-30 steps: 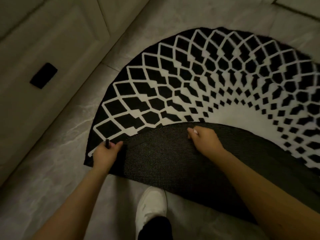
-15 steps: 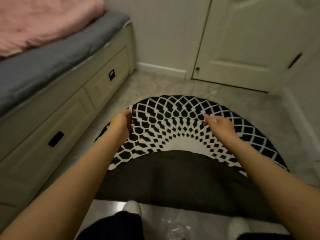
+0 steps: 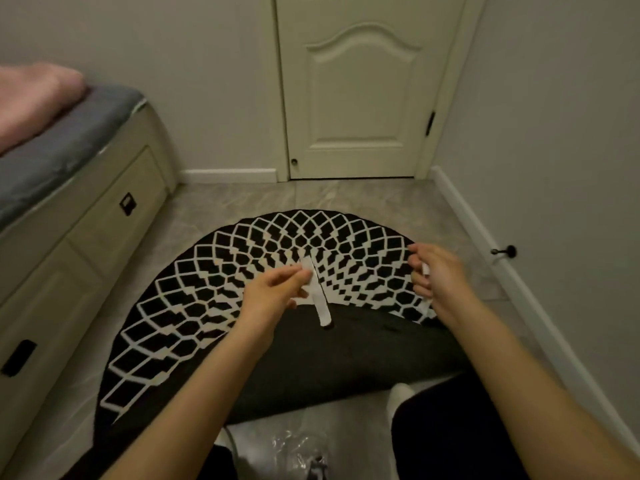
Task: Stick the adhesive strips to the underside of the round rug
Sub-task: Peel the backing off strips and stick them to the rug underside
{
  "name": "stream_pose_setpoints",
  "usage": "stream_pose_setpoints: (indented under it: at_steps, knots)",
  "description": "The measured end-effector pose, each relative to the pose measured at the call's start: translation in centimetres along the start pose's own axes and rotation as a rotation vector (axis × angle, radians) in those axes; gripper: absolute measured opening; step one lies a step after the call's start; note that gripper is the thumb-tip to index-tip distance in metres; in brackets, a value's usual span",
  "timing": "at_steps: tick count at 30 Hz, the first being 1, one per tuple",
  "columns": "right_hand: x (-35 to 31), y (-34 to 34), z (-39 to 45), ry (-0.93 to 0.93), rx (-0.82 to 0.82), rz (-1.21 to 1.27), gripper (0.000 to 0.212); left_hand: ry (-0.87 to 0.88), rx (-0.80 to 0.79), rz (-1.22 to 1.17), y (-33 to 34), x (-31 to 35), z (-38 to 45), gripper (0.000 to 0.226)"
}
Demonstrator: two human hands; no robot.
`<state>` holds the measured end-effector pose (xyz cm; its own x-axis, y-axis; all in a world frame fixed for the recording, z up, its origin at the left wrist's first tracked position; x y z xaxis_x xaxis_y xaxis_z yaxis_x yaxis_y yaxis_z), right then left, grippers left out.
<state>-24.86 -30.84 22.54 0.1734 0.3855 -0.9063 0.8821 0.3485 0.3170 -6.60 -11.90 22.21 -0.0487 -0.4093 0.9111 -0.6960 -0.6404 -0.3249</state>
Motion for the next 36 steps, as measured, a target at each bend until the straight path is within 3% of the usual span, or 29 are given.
stream_pose_setpoints:
  at_steps: [4,9,14,24,30,32,36]
  knots:
    - [1.2,-0.2,-0.4,0.041,-0.009,-0.248,0.024,-0.087,-0.155,0.027,2.4,-1.9,0.0,0.012]
    - [3.1,1.8,-0.5,0.114,-0.146,-0.354,0.023,-0.095,-0.187,0.062,2.6,-1.9,1.3,0.018]
    - [3.2,5.1,-0.4,-0.109,-0.327,-0.672,0.013,0.013,-0.223,0.192,3.4,-0.8,1.7,0.01]
    - [3.0,9.2,-1.6,-0.365,-0.506,-0.764,0.02,0.044,-0.242,0.167,2.9,-1.3,1.7,0.01]
    - [3.0,10.9,-3.0,-0.66,-0.593,-1.028,0.014,-0.027,-0.217,0.107,3.1,-3.0,1.0,0.01]
    - [3.8,10.7,-3.0,-0.645,-0.633,-1.106,0.013,-0.096,-0.193,0.067,3.9,-4.8,0.1,0.01]
    - [5.8,9.6,-2.9,-0.381,-0.72,-1.21,0.008,-0.152,-0.21,0.037,5.7,-7.0,-1.9,0.012]
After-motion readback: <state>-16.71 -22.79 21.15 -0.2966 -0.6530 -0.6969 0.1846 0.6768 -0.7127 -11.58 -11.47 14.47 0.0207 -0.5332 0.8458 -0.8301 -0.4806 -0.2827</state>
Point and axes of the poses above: each hand's wrist, its own z-axis towards the middle knuckle, its own y-axis out of the palm, x = y × z, the point moved 9 cm from there along z, towards the middle knuckle, and after that the axes turned 13 degrees about z, right-handed, at the moved point
